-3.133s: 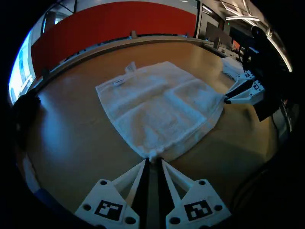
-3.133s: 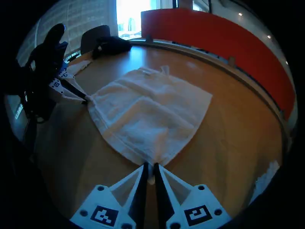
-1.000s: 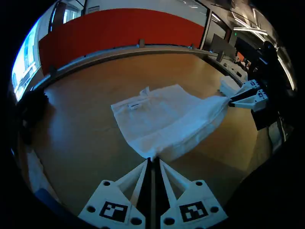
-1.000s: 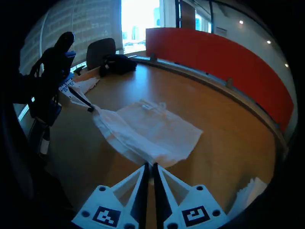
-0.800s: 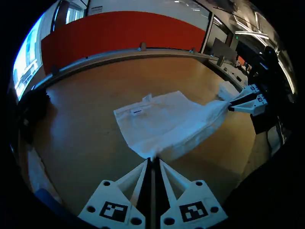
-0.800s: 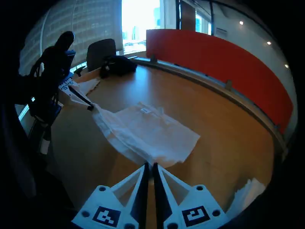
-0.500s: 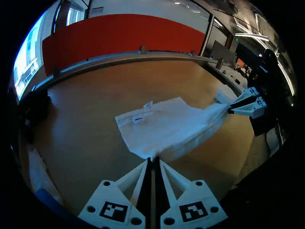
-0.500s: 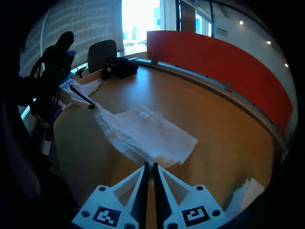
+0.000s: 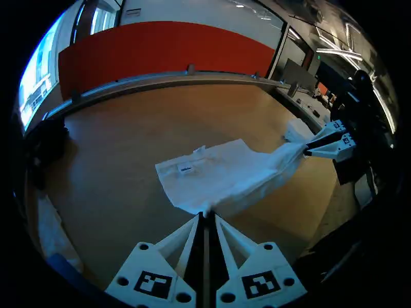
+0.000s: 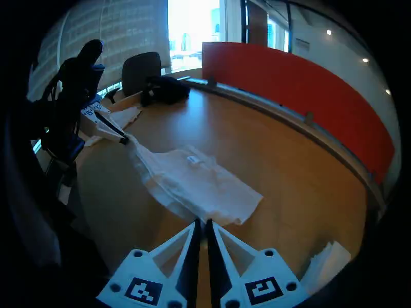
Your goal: Fold towel
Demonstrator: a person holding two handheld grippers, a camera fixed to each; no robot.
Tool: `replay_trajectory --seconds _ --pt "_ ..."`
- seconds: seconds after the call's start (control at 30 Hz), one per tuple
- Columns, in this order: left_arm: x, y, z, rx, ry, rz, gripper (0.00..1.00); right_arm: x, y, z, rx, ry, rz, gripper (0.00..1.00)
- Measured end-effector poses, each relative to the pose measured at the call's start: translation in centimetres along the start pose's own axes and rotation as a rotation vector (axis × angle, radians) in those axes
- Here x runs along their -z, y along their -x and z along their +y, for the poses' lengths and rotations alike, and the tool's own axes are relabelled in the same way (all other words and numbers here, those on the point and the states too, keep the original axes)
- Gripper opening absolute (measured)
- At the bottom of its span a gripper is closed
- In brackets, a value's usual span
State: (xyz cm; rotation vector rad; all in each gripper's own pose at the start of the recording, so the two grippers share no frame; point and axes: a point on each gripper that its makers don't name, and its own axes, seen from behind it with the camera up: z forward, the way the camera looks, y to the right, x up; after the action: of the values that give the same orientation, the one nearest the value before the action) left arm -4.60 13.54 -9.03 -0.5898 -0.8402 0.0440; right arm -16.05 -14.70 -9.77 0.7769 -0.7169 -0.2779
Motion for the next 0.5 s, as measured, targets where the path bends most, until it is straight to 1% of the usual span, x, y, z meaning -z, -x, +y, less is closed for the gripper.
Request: replay_trajectory --seconds 0.17,0.5 --pt "0.57 0.26 0.39 0.008 0.008 -0.004 0.05 0.45 -0.15 -0.29 -0.003 -0.003 -0.002 0.09" --pt "0.45 0.82 0.29 0.021 0.009 -0.009 0.05 0.21 0.26 -0.66 -0.004 -0.009 -0.013 0.09"
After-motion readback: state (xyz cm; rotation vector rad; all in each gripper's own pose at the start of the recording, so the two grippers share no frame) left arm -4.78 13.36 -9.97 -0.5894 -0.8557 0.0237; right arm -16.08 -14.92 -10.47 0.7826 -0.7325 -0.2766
